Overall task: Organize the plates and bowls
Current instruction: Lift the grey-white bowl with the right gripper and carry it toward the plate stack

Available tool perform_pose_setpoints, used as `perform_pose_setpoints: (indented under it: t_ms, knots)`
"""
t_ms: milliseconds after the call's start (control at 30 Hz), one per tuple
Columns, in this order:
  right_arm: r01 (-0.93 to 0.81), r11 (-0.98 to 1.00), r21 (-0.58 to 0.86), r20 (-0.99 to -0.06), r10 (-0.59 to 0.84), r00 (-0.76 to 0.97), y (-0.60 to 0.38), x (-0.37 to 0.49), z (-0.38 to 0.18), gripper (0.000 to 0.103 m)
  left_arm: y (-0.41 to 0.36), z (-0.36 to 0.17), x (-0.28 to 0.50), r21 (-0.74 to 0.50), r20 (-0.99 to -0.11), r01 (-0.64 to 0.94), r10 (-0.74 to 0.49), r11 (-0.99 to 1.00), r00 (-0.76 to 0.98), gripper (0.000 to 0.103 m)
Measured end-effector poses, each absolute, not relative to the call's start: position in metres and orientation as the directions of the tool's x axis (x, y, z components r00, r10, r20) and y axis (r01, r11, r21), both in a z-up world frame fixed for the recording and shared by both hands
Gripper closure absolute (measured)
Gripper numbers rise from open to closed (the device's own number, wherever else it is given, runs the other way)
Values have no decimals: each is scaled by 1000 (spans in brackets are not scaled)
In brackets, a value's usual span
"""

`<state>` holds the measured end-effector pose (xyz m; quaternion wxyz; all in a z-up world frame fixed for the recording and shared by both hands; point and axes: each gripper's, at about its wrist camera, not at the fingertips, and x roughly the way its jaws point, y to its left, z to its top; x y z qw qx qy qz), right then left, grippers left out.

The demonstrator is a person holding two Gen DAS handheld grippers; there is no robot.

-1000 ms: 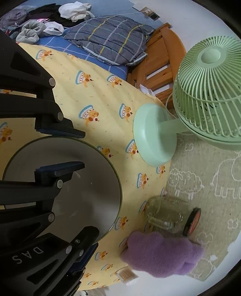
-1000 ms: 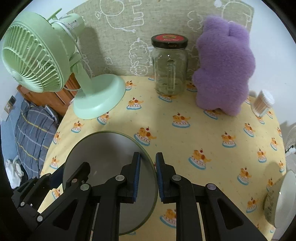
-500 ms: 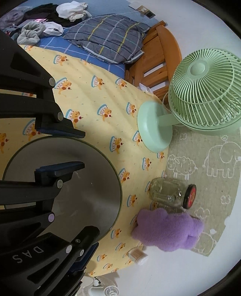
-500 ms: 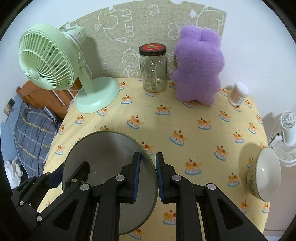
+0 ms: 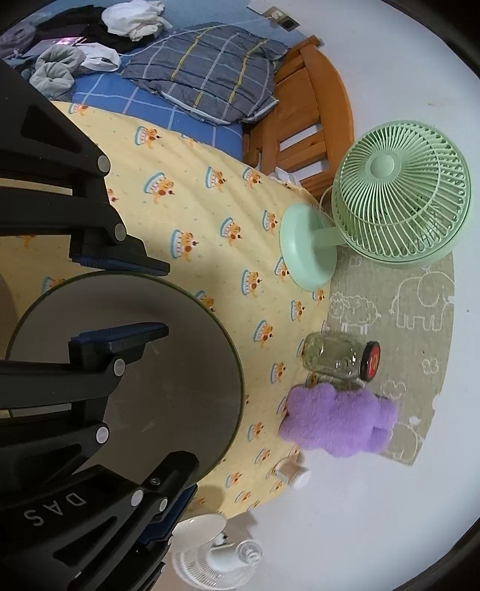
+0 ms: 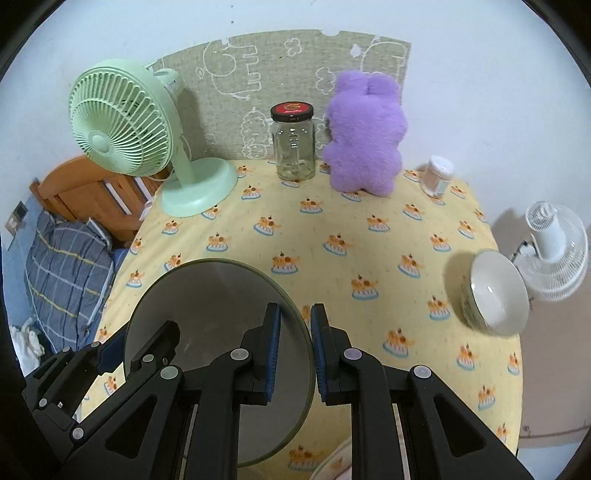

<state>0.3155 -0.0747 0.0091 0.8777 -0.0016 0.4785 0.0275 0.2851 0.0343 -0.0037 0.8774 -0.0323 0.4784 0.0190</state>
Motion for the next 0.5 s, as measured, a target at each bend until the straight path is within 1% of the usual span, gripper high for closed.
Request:
perform_pose_setpoints:
  t_ms: [500]
  knots:
    - [63,998,-10,-825,-44,563,-55,218,27,83,52,9,207,-46,-833,68,-76,997,548,79]
